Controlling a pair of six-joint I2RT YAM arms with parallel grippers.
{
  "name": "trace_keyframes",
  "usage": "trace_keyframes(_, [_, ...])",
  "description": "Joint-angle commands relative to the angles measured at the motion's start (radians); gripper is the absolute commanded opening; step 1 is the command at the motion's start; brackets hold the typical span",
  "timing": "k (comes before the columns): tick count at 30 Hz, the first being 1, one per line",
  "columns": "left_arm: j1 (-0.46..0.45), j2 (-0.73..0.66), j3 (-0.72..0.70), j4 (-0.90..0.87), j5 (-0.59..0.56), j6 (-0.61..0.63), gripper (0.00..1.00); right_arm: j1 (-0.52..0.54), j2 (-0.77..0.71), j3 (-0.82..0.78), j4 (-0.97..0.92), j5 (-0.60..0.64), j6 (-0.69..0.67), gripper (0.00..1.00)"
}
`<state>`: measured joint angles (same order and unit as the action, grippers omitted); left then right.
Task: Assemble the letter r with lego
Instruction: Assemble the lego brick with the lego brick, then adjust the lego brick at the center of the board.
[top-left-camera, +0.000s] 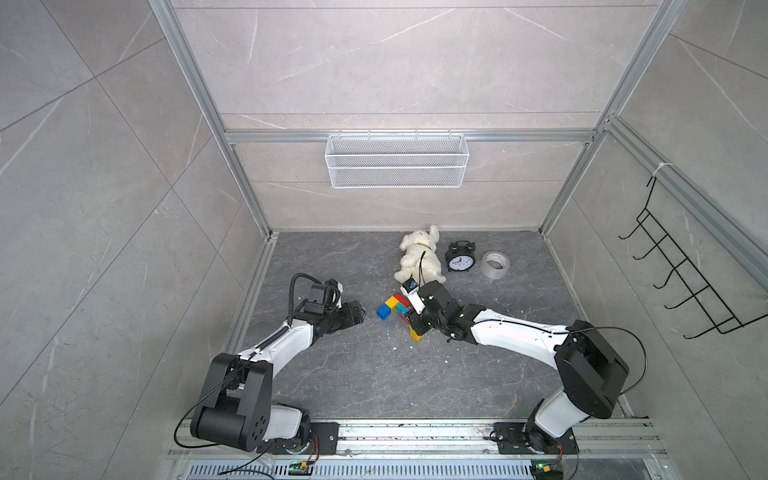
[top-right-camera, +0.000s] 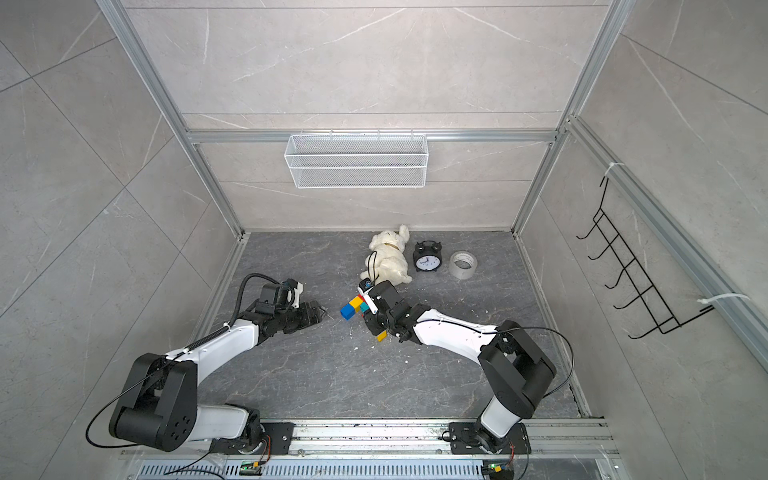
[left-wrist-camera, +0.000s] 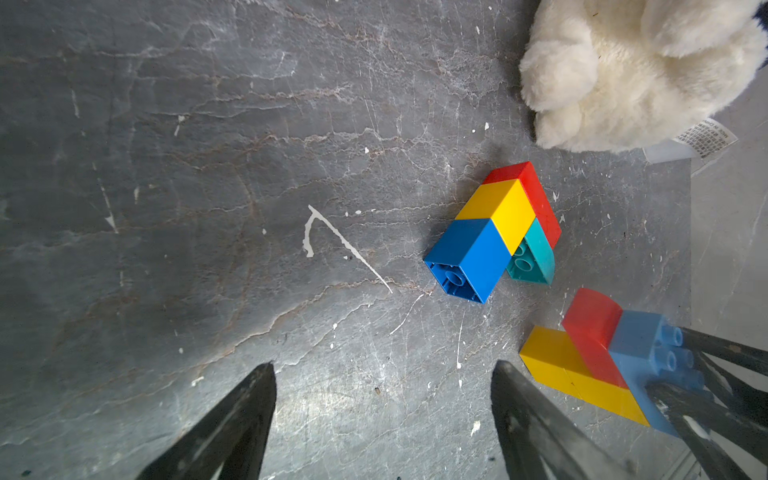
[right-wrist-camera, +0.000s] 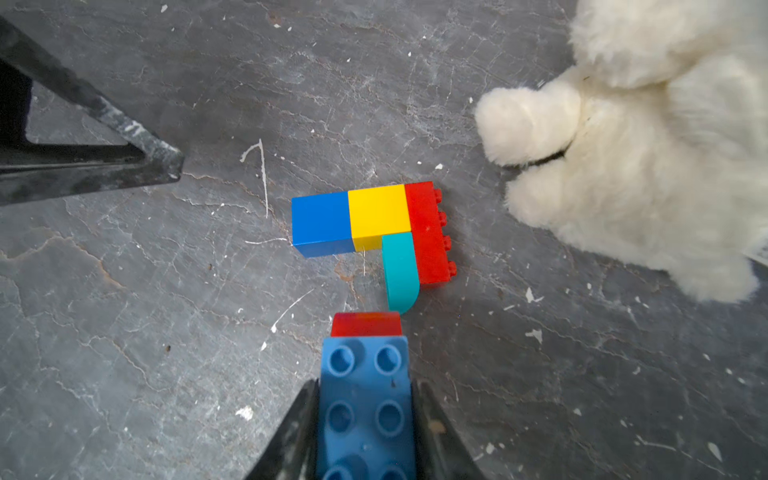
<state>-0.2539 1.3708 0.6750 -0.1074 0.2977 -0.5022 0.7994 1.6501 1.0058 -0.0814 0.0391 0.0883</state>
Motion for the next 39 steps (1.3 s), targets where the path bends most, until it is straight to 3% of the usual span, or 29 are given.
trace_keyframes(1, [-0.002,-0.009,0.008,-0.002,0.013,0.019,0.84,0.027,0.075,-0.085,-0.214,-0.070,0.048,0.35])
trace_keyframes(15, [-0.002,-0.010,0.003,0.004,0.014,0.014,0.84,0.052,-0.004,-0.155,-0.248,-0.009,0.089,0.35])
trace_keyframes(24, [-0.002,-0.007,0.001,0.002,0.014,0.014,0.84,0.063,-0.017,-0.157,-0.224,0.028,0.111,0.52])
trace_keyframes(32, [-0.002,0.003,0.003,0.008,0.018,0.013,0.84,0.069,-0.050,-0.149,-0.202,0.042,0.107,0.57])
trace_keyframes(39, [-0.002,-0.012,0.000,0.009,0.003,0.010,0.84,0.072,-0.231,-0.137,-0.243,0.086,0.109,0.64])
